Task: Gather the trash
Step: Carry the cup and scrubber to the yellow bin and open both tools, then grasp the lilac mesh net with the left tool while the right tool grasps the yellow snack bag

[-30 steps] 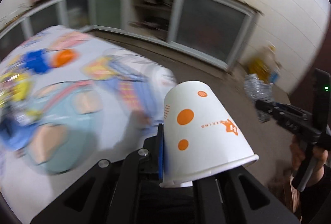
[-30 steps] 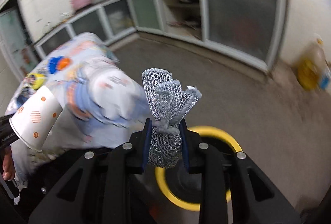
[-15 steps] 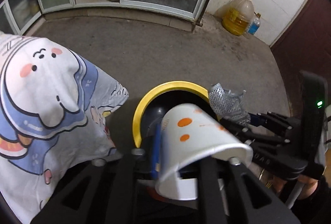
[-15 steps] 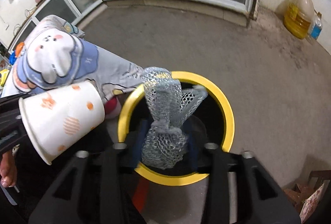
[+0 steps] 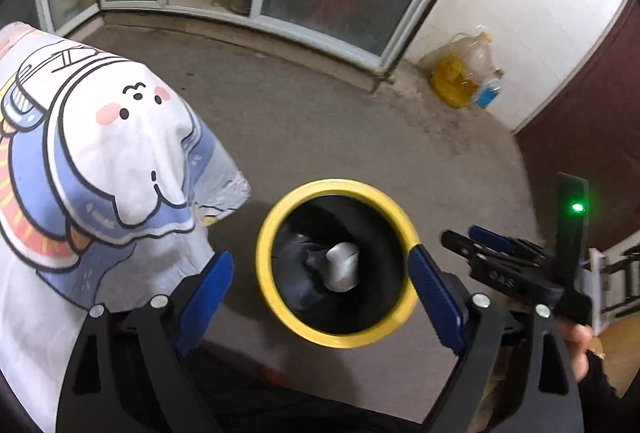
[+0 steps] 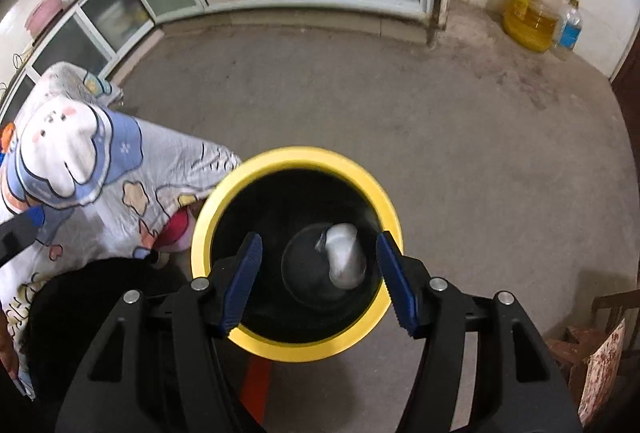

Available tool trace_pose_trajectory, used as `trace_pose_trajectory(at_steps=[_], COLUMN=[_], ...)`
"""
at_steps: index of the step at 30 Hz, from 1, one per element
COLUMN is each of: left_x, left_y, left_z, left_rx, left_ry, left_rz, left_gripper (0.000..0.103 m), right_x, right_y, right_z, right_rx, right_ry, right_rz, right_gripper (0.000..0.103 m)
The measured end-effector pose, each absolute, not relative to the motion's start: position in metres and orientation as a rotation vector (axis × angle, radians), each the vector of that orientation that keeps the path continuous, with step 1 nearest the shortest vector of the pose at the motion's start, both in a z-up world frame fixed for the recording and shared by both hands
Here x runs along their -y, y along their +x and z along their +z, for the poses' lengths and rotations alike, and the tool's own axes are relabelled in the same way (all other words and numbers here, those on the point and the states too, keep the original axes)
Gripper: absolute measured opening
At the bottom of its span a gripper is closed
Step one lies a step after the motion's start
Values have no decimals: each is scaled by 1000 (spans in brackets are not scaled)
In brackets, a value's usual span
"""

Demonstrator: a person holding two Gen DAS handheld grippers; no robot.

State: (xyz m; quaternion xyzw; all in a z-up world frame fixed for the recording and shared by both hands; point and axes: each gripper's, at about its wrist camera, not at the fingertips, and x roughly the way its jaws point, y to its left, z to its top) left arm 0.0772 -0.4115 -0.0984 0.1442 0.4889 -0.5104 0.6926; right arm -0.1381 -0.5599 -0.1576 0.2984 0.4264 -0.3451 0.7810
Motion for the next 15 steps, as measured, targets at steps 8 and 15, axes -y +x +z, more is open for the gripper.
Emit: trace_pose_trajectory(at_steps=[8,15], left_x=[328,198], left_y=[91,116], left_z=[-29,13], left_rx=[-884,-665], left_ry=[92,-80], left_rz=[-1242,-985], left_gripper=[95,95], right_x=[535,474], right_y=[-128,-76], right_z=[-93,-34], right_rx=[-627,-440], right_ry=[566,417], right_rz=[-622,-409], right_gripper=[95,95])
